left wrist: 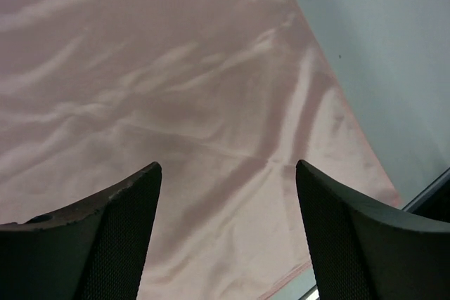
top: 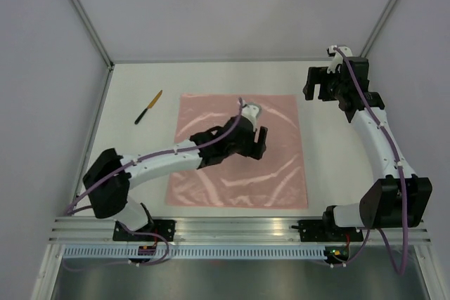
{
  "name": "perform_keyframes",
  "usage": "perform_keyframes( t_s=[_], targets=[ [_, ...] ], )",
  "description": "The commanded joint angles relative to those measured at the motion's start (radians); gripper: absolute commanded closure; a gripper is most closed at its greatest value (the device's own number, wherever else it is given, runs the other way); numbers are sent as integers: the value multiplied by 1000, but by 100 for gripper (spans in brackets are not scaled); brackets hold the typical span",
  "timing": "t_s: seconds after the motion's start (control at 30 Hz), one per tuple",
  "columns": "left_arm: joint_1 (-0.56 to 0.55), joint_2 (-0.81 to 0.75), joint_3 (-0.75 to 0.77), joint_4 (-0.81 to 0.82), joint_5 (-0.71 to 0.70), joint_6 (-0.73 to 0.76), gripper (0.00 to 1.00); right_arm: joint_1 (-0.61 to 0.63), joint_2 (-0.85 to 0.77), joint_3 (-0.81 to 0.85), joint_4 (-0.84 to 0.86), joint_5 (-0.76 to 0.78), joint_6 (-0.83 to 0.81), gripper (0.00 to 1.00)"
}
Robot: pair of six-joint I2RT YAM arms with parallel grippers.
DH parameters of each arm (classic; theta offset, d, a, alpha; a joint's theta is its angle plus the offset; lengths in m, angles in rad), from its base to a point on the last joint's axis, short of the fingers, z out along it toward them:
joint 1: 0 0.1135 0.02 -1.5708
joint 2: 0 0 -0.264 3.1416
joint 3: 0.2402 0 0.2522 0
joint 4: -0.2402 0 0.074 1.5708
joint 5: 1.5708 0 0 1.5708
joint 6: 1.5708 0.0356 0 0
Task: Fold the napkin, place the utensils inside, and roll it up
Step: Fold the napkin
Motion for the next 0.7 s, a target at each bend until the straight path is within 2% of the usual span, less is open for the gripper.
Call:
perform_keyframes(
  t_s=[0.0,0.13,0.37,0.67],
  targets=[
    [-130,125,100,65,-86,46,21,-6,7,45,-32,44,19,2],
    [-260,249,189,87,-74,58,27,-8,12,45,-32,45,20,2],
    [-395,392,281,103,-71,95,34,-8,12,47,-28,39,25,2],
    [-463,510,341,123,-51,123,40,-8,20,44,-32,32,26,2]
  ],
)
